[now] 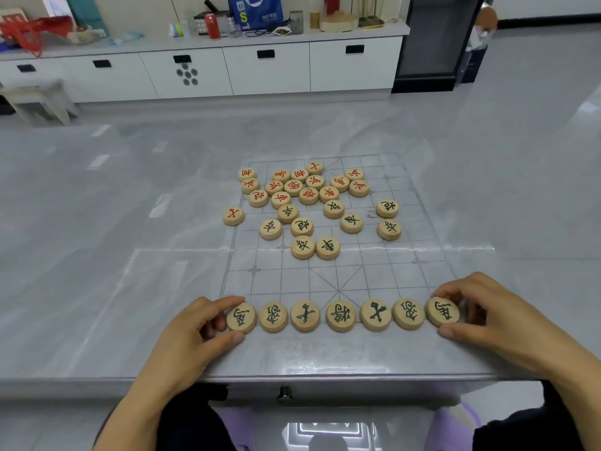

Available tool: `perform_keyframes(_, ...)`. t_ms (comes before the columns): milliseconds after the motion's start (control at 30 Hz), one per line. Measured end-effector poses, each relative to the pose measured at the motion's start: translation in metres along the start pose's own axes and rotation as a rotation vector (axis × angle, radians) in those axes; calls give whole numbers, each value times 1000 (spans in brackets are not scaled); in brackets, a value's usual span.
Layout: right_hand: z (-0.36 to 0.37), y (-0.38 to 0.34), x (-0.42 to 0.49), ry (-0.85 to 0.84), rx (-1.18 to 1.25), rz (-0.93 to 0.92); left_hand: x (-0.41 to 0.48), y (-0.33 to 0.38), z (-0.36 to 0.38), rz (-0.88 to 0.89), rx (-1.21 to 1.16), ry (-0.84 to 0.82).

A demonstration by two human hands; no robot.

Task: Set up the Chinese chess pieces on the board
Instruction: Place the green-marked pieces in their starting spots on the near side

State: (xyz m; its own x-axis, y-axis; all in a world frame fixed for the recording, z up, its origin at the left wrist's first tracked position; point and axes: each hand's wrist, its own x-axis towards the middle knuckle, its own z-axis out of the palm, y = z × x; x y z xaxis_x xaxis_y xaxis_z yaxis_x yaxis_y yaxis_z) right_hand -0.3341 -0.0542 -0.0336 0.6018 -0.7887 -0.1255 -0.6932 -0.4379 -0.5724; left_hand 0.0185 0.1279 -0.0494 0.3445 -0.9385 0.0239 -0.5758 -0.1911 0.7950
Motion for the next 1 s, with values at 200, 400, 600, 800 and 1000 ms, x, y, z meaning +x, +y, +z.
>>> perform_keyframes(200, 2, 5, 1, 1, 28, -22, 0, -1, 0, 4, 16, 2)
perform_keyframes(400, 0, 2, 2, -3, 41, -25, 0, -1, 0, -2, 20, 5)
perform_keyframes(600, -1, 0, 1, -11, 33, -4, 0, -1, 0, -9, 28, -4)
perform_keyframes(800, -2, -2, 1, 19, 43, -31, 0, 2, 0, -21, -1, -9)
perform_keyframes(1000, -2, -1, 2, 29, 43, -26, 0, 1, -1, -7, 13, -12)
